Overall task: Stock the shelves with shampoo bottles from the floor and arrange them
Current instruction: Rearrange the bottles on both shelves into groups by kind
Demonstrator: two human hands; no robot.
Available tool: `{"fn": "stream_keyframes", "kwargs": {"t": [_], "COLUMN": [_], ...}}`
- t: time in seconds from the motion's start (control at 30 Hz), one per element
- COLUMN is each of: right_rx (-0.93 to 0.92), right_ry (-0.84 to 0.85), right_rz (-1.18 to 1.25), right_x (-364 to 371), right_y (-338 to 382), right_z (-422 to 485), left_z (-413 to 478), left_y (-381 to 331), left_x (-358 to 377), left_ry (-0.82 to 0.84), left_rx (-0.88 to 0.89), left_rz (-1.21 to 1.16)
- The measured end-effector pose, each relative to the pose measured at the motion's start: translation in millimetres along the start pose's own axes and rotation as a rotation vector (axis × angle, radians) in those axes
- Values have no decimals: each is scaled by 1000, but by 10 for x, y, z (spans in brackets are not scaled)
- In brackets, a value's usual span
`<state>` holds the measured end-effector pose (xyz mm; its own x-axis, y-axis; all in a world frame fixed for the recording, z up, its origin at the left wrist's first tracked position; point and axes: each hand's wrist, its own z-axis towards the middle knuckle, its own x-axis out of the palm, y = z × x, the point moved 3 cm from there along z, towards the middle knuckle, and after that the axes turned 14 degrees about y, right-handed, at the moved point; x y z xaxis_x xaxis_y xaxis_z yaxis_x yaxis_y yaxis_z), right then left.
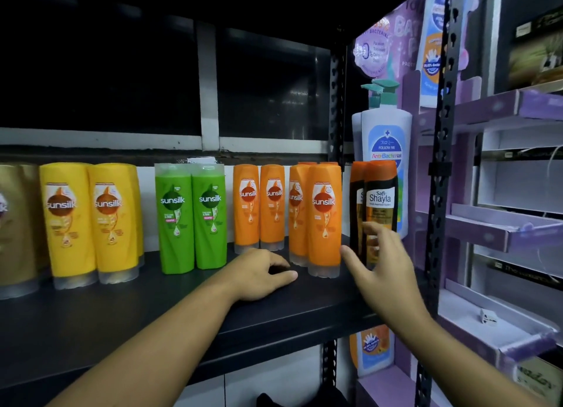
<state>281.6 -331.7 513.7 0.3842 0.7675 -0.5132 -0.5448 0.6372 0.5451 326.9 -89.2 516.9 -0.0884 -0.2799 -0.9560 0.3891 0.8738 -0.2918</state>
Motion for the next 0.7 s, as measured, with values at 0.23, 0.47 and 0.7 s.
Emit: {"fn": "stream_keyframes", "kwargs": {"t": [0.23,0.47,0.7], "right_rx": [213,239,205], "right_ry": [301,312,289], "right_rz": [198,207,210], "right_x": [323,453,455], "right_y": [215,84,42], "right_z": [378,361,360], "left_z": [-46,50,421], "left_y": [-4,-27,-168], "left_x": [-54,-86,-286], "left_ry": [-150,-179,-71], "left_rx": [-15,-48,-66], "left_rz": [-67,-196,-359]}}
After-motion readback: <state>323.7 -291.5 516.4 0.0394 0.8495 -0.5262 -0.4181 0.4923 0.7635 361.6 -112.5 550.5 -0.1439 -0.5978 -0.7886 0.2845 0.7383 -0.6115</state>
